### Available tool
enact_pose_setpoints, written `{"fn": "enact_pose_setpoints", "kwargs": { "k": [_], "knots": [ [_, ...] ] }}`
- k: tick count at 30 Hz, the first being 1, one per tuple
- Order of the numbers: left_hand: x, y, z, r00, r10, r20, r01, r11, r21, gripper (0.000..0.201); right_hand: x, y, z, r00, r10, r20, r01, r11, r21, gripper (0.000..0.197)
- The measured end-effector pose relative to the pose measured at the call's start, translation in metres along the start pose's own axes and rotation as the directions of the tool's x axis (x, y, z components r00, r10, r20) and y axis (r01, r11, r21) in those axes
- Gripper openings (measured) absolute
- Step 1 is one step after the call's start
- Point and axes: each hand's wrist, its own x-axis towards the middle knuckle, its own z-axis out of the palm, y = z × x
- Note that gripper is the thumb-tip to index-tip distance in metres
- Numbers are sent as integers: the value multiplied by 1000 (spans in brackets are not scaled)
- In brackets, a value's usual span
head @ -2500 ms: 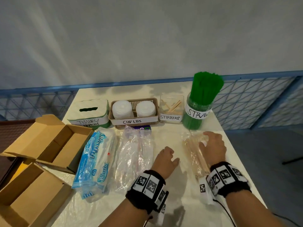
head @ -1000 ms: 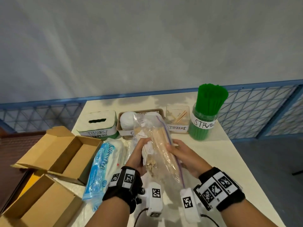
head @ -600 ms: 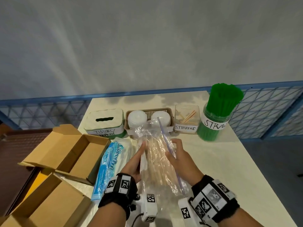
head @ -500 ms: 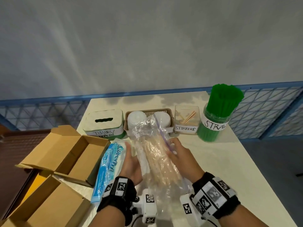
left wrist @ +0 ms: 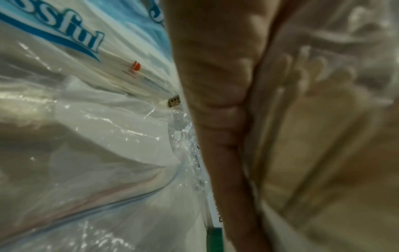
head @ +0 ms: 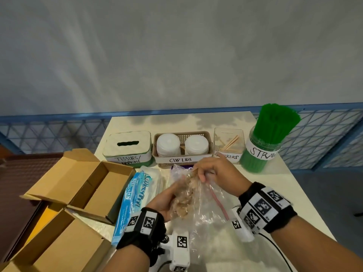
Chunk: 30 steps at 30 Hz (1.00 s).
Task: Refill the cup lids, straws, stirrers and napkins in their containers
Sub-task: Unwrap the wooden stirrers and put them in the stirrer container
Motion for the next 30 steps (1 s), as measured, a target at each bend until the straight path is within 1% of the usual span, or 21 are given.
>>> {"fn": "enact_pose_setpoints", "kwargs": {
  "k": [1,2,4,5,7,10,11,13,15,16,17,20,21,22,23,24,25,26,27,28,30],
  "knots": [
    [3,-4,-5,1000,16,-19,-15,999,32,51,1,-1,2,1000,-13,16,14,999,-38,41],
    [4,-7,-6,997,50,-66,-46,997,55,58,1,-2,3,999,-35,14,36,997,-65,38],
    [6,-13,-14,967,160,-199,-136,982,128,74,0,-5,5,994,-100,-41,95,990,-104,32],
    [5,-17,-16,952,212,-222,-182,972,147,75,-3,-6,4,991,-109,-76,101,989,-104,28],
    [3,-24,-24,915,300,-270,-248,946,208,73,-10,-4,2,989,-64,-132,54,995,-78,29],
    [-12,-28,-18,908,324,-266,-276,939,203,73,-28,12,3,986,33,-165,-35,999,-8,46],
    [-17,-28,-15,902,327,-281,-274,938,211,69,-35,20,6,986,79,-149,-79,997,3,49],
    [-22,-30,-18,880,314,-357,-245,943,226,63,-47,39,16,970,223,-99,-227,974,-27,52],
    [-21,-36,-30,865,283,-414,-176,944,279,62,-58,58,31,919,389,-70,-392,919,-35,48],
    [-20,-38,-33,851,269,-451,-126,938,322,60,-62,64,37,887,459,-56,-459,888,-3,42],
    [-19,-39,-37,824,256,-506,-73,933,352,56,-65,68,41,857,513,-40,-513,858,27,39],
    [-15,-39,-33,759,242,-604,33,913,407,30,-67,75,44,802,597,-17,-596,801,57,31],
    [-13,-38,-27,732,285,-618,78,867,492,21,-66,77,44,790,611,-45,-608,792,57,24],
    [-11,-38,-22,701,372,-609,146,761,633,20,-66,78,44,779,622,-74,-619,783,64,16],
    [-7,-38,-19,680,475,-559,241,575,782,31,-66,79,44,769,634,-84,-630,773,71,13],
    [-3,-39,-15,683,553,-476,335,342,878,47,-66,81,44,766,638,-79,-634,770,69,17],
    [1,-42,-12,705,583,-404,410,131,903,60,-67,82,44,765,642,-56,-640,767,55,21],
    [5,-43,-7,743,565,-359,459,-40,887,68,-67,83,45,767,641,-31,-640,768,30,23],
    [9,-46,-6,790,498,-359,495,-172,852,70,-67,84,44,765,644,-3,-644,765,6,24],
    [12,-50,-8,816,423,-394,526,-260,810,70,-68,85,44,760,650,24,-650,760,-12,24],
    [15,-57,-17,824,317,-469,562,-354,748,66,-71,91,43,748,661,68,-659,751,-52,24]
  ]
}}
